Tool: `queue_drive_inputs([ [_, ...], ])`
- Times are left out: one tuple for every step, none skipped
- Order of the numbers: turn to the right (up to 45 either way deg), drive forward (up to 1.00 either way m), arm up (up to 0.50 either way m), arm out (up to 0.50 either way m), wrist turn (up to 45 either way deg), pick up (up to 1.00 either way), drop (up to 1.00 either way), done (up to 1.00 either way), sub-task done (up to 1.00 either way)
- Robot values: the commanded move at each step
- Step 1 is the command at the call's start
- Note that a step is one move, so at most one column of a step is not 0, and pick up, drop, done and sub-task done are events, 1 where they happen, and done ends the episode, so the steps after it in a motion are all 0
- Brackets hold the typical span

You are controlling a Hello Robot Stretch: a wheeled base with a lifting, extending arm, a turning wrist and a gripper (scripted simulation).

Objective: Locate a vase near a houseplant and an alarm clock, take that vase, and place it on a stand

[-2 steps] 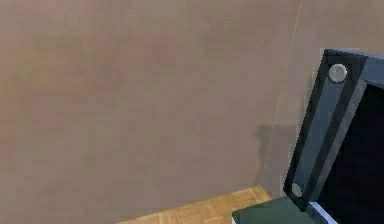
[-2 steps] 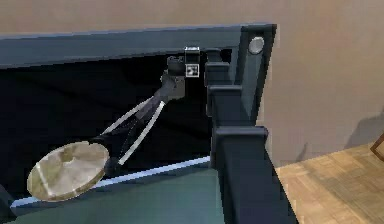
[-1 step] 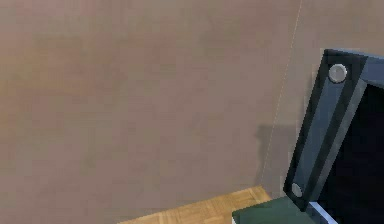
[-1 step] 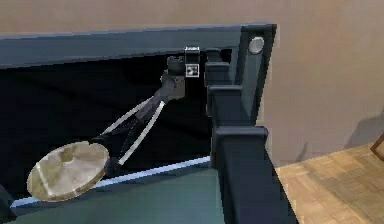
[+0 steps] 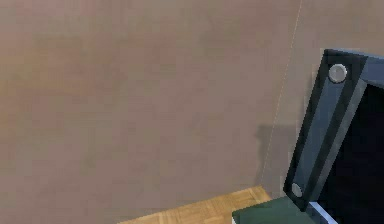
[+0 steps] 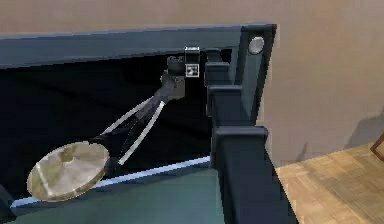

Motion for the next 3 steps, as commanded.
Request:
queue_drive_inputs([
  [0.0,0.00,0.00,0.00,0.0,0.00,1.00,0.00,0.00],
  [0.0,0.00,0.00,-0.10,0.0,0.00,0.00,0.00,0.00],
  [0.0,0.00,0.00,0.00,0.0,0.00,0.00,1.00,0.00],
])
